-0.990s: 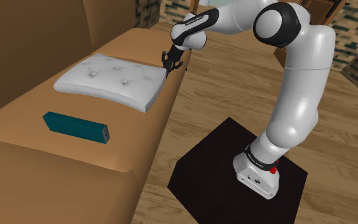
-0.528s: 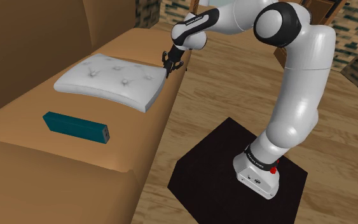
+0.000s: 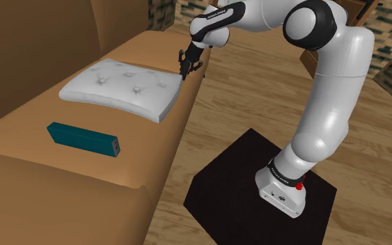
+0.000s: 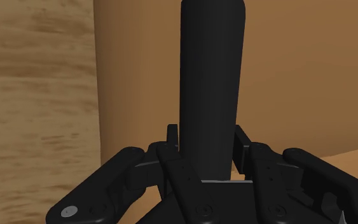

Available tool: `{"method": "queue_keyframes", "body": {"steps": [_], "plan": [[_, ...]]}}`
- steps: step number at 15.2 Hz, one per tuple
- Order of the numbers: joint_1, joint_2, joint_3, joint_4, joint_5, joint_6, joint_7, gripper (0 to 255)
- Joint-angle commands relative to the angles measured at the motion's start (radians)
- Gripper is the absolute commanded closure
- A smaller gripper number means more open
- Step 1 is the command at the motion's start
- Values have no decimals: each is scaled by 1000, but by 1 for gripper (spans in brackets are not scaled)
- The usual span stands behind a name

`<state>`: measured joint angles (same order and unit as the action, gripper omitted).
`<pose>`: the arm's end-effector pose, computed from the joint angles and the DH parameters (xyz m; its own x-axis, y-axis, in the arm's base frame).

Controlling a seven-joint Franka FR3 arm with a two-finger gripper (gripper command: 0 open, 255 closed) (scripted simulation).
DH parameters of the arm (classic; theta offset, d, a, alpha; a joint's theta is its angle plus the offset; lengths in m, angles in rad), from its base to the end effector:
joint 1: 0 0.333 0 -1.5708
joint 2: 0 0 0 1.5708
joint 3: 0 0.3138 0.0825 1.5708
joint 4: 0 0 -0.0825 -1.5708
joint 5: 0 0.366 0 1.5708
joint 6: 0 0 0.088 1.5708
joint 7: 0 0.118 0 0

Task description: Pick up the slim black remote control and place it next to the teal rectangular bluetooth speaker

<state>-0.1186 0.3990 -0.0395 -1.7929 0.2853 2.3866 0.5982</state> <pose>0.6461 -0.0960 0.3461 0.5864 -0.8097 0.0223 -0.7753 -0.5689 -0.2744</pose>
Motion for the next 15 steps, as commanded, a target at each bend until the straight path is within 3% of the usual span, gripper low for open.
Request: {"method": "queue_keyframes", "body": {"steps": [1, 15], "plan": [[0, -14, -3, 7, -5, -21, 5, 255], [4, -87, -15, 93, -38, -177, 50, 255]]}}
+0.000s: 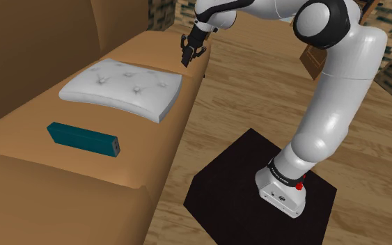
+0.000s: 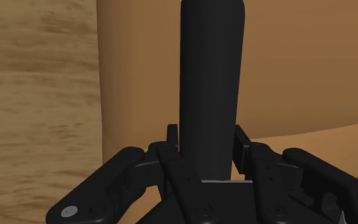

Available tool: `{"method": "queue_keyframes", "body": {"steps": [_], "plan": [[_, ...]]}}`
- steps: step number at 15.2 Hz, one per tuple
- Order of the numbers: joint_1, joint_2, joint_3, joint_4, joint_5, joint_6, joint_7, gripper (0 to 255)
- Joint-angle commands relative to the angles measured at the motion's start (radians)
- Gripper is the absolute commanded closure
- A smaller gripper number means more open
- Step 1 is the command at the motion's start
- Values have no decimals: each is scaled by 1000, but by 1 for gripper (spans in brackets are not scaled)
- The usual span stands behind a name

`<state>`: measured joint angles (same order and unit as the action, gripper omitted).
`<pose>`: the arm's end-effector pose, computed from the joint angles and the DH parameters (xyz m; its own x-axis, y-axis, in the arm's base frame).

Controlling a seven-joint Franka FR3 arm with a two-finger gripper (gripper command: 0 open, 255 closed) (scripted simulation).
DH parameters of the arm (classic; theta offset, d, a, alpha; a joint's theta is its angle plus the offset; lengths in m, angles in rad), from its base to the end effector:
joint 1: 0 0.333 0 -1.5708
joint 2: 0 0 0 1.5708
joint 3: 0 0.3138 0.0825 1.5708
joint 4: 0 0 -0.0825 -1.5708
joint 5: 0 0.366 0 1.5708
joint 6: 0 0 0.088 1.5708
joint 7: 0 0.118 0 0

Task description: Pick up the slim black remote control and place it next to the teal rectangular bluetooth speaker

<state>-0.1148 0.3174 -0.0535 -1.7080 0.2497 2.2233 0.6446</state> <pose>0.6443 -0.0961 0.4216 0.5865 -0.8097 0.0222 -0.7752 -0.5690 -0.2743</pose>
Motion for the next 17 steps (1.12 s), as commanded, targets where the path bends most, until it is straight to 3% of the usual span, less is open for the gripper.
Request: {"method": "queue_keyframes", "body": {"steps": [1, 6, 17], "plan": [[0, -9, -2, 16, -4, -25, 6, 255], [0, -24, -4, 58, -13, -81, 20, 255], [137, -263, 71, -273, -74, 49, 238, 255]]}}
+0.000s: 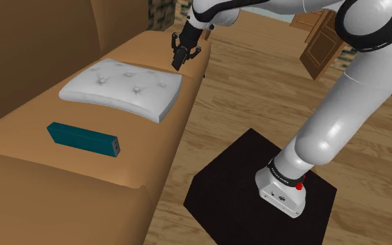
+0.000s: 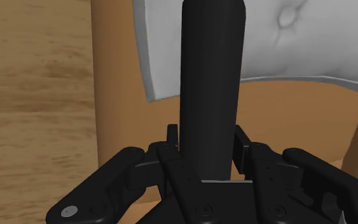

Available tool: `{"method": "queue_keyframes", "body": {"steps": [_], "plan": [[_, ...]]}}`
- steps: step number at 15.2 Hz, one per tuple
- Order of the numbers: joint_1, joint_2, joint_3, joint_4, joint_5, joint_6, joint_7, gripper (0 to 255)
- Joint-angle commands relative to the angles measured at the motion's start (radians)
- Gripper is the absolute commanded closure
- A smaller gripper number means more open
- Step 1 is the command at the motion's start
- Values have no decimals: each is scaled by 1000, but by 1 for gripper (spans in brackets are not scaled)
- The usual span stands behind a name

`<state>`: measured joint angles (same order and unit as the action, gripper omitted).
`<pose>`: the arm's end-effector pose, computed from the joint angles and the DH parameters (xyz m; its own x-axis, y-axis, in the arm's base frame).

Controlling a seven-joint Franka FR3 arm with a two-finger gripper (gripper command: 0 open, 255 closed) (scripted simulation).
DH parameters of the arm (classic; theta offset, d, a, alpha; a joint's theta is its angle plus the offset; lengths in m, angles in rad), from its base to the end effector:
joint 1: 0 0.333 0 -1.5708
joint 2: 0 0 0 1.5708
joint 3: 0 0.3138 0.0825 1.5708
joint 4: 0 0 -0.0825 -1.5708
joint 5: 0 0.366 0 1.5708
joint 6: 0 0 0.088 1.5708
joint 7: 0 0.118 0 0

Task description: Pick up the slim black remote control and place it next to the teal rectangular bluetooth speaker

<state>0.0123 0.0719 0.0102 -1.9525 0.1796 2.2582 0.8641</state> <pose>0.5829 0.0193 0.4600 0.5875 -0.8089 0.0218 -0.7746 -0.5700 -0.2739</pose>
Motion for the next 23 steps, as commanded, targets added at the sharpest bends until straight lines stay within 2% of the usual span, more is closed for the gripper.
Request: {"method": "queue_keyframes", "body": {"steps": [1, 12, 23], "plan": [[21, -35, 17, -50, -10, 22, 41, 255], [138, -168, 147, -214, -67, 82, 318, 255], [244, -192, 309, -238, -138, 97, 630, 255]]}}
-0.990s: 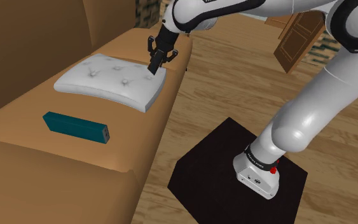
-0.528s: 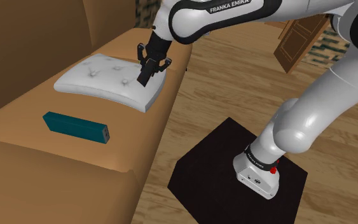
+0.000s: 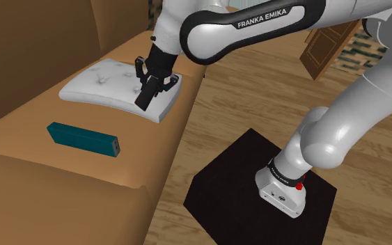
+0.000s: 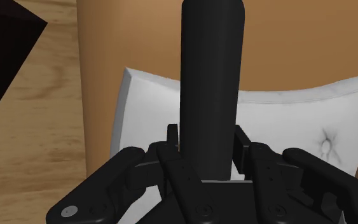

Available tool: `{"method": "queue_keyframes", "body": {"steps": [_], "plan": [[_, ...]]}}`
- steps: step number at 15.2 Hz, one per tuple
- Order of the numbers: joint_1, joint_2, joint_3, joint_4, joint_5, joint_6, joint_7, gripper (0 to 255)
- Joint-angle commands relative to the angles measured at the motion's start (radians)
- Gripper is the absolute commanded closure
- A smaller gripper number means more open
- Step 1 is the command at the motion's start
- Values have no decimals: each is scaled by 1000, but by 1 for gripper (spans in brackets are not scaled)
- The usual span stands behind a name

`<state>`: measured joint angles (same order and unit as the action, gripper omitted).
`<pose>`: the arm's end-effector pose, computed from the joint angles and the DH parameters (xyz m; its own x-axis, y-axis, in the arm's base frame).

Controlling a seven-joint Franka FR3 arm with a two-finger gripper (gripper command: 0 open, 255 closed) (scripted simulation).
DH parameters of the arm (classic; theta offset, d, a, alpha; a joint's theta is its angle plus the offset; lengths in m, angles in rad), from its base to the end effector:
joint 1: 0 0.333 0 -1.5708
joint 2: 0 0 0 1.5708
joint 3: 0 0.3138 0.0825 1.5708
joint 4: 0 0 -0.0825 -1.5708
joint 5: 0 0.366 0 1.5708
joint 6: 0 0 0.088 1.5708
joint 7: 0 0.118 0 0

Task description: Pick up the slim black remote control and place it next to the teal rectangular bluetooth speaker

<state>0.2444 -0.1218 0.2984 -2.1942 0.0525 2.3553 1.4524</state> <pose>0.4450 0.2738 0.4592 0.5883 -0.8084 0.0223 -0.7741 -0.5709 -0.2736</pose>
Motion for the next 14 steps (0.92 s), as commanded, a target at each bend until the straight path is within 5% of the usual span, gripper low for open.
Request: {"method": "queue_keyframes", "body": {"steps": [1, 14], "plan": [[22, 6, 36, 8, -20, -1, 72, 255], [152, 154, 219, 178, -205, -55, 487, 255]]}}
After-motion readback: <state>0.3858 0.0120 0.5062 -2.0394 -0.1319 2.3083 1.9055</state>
